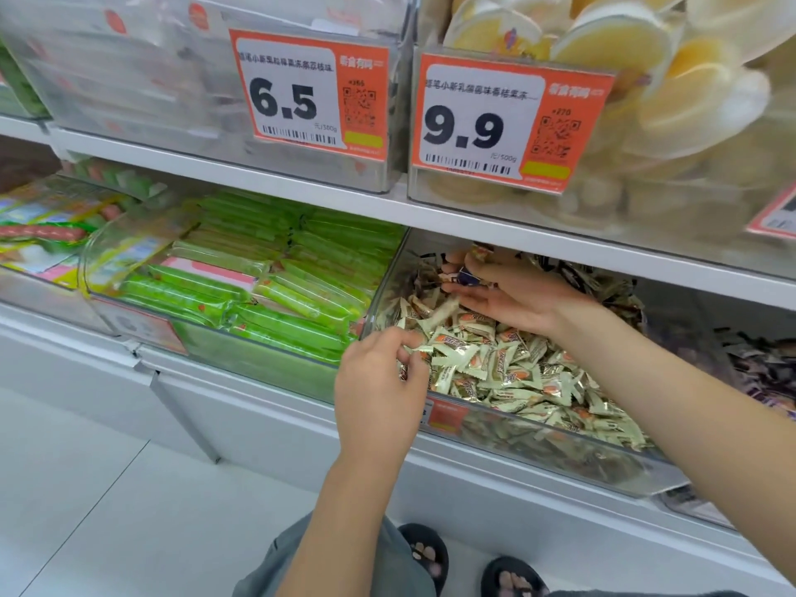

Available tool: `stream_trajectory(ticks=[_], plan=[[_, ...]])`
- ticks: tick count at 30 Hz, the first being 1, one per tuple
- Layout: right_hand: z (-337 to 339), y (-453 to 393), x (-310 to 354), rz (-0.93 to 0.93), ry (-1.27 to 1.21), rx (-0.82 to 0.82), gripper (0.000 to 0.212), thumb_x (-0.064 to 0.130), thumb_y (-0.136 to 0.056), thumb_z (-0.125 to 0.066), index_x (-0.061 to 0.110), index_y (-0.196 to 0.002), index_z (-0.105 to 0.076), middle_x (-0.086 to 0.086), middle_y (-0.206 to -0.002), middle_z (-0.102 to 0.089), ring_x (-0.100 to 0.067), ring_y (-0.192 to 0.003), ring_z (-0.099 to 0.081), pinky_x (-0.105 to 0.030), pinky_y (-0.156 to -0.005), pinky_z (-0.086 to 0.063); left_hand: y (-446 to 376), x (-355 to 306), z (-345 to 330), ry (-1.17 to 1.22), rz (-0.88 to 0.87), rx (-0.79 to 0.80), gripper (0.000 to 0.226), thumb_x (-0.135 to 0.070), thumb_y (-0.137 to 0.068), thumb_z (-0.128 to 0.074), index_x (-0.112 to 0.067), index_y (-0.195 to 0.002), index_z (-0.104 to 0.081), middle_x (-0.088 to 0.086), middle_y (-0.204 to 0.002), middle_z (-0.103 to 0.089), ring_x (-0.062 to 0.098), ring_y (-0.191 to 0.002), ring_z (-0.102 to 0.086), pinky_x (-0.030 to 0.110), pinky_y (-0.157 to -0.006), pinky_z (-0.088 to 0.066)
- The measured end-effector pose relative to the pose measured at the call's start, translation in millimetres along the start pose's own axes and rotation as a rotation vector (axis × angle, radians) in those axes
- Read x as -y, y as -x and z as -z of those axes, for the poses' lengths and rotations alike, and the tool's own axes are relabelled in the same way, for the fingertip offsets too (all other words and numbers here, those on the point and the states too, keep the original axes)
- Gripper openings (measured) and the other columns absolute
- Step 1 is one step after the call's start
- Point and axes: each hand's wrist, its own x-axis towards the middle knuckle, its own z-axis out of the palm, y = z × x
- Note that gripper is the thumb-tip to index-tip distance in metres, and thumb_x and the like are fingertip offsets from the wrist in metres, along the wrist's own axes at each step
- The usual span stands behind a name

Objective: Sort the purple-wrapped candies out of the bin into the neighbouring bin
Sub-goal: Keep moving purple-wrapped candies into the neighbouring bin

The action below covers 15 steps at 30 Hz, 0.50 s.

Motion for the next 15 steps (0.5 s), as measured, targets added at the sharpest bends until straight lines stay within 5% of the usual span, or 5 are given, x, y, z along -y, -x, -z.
stream_trajectory(ticks=[6,15], plan=[[11,34,0,-0.026,-0.265,-0.065,0.015,0.013,-0.095,-0.052,0.004,-0.105,-0.060,-0.018,-0.109,-0.068,-0.031,-0.102,-0.066,-0.037,-0.088,-0.055,3,-3,-4,-0.030,0.006,-0.002,0.013,-0.012,-0.082,-0.061,-0.020,-0.089,-0.067,-0.011,-0.073,-0.058,0.018,-0.082,-0.047,0.032,-0.067,-0.037],[52,134,-4,0.232,-0.082,-0.390,0.015,0.016,-0.100,-0.045,0.003,-0.102,-0.052,-0.014,-0.088,-0.073,-0.015,-0.063,-0.066,-0.022,-0.059,-0.055,28,-23,-16,-0.094,-0.083,0.131,0.009,-0.014,-0.083,-0.059,-0.021,-0.084,-0.064,-0.007,-0.084,-0.063,0.019,-0.089,-0.050,0.030,-0.073,-0.022]])
